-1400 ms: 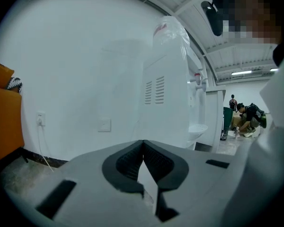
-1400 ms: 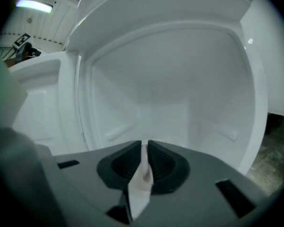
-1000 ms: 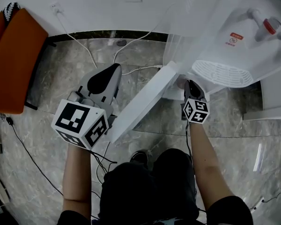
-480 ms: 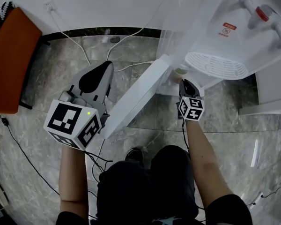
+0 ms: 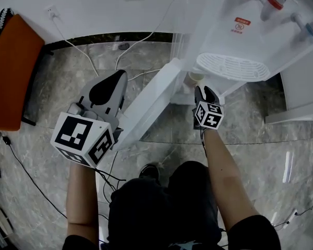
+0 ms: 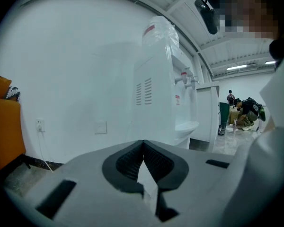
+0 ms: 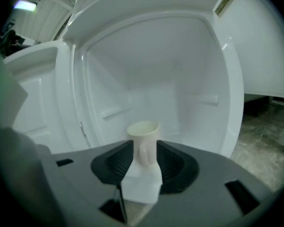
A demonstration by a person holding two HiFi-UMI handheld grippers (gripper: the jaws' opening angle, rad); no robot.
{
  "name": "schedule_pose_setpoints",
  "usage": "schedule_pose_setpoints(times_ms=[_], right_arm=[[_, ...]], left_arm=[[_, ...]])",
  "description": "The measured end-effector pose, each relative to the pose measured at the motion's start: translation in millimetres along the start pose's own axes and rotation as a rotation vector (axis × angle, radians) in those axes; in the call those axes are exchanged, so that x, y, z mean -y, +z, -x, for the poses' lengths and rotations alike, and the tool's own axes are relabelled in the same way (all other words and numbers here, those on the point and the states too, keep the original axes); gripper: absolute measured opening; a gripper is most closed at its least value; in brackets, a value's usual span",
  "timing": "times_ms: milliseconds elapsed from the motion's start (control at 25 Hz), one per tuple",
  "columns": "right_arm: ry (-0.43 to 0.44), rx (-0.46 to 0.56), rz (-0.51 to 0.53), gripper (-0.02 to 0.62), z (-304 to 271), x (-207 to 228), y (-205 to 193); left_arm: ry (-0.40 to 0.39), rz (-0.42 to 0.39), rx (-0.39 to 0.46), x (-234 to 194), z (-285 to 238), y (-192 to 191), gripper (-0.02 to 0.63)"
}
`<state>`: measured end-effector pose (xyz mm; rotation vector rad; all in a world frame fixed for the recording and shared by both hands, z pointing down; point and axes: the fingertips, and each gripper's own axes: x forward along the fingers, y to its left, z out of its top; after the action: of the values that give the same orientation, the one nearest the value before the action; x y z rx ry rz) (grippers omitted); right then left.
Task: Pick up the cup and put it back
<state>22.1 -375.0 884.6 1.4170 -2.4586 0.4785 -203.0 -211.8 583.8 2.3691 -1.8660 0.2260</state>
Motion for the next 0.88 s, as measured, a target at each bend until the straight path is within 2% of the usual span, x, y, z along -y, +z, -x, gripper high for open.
schedule_pose_setpoints(times_ms=[200,400,640,880], right_arm=[[0.012,0.02,0.02,0.155,30,5,12],[0.052,0.015,0.12,0.135,55,-15,47],[0.077,-0.059,0.128,0.118,111,-53,79],[0.104,-0.104,0.111,0.104,171,-87,124]], left_arm=[[-0.036,-0.02,0.004,15,-2,9,0.011],[-0.056,0.012,-0.001,11,-5,31,0.011],[-0.053,0.036,-0.145,2,28,45,0.011],[-0.017,0.11,-0.255,6,70,62,0.011]])
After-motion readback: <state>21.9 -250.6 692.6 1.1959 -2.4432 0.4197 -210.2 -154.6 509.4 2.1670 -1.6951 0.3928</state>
